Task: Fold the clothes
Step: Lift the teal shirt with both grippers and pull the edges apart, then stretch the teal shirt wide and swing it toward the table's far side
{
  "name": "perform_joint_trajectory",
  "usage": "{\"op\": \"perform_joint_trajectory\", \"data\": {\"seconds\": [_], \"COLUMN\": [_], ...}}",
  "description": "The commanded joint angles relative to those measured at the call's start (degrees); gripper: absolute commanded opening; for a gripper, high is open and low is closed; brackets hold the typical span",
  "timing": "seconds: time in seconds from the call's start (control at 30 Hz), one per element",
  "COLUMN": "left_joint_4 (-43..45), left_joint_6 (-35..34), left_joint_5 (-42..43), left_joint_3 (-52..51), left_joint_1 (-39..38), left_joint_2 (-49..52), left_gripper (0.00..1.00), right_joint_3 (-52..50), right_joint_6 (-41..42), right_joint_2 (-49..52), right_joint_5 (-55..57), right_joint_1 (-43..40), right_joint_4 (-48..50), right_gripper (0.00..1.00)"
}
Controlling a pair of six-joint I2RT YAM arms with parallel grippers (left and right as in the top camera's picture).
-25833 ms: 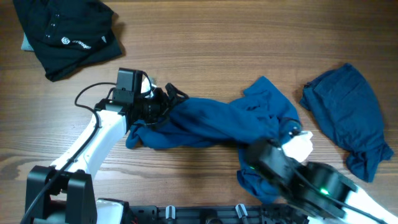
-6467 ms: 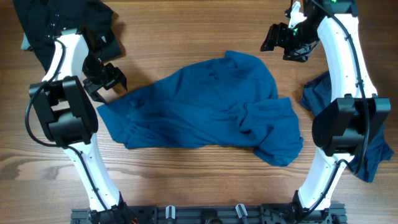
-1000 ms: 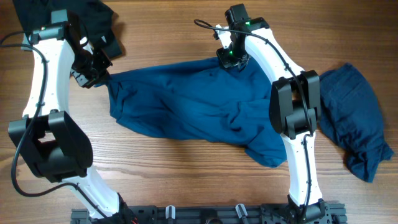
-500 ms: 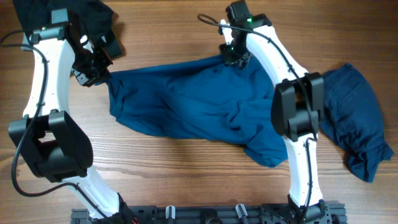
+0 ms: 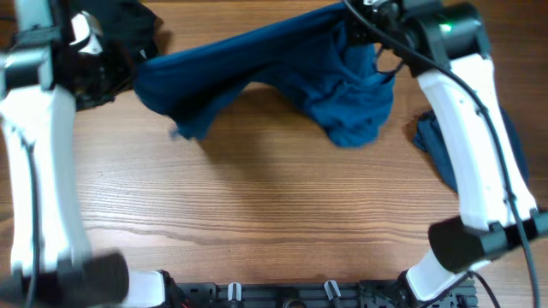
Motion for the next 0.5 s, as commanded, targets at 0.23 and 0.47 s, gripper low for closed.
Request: {"op": "perform_joint_trajectory", "data": {"seconds": [0.23, 0.47], "left_joint_4": [2.7, 2.1], "left_joint_6": [0.3, 0.1], "left_joint_5": [-1.0, -3.2], "left_joint_3": [1.6, 1.6], "left_joint_1": [0.3, 0.3], "left_joint_2": [-25.2, -32.9], "left_gripper": [0.04, 0.04], "right_joint_3": [0.9, 0.9], "right_joint_6": [5.0, 7.8], "right_joint_2": [-13.0, -19.9], "right_joint_5": [2.5, 2.8], "right_joint_1": [-0.6, -0.6], "right_joint_4": [-5.2, -6.6], "right_gripper": [0.04, 0.04]}}
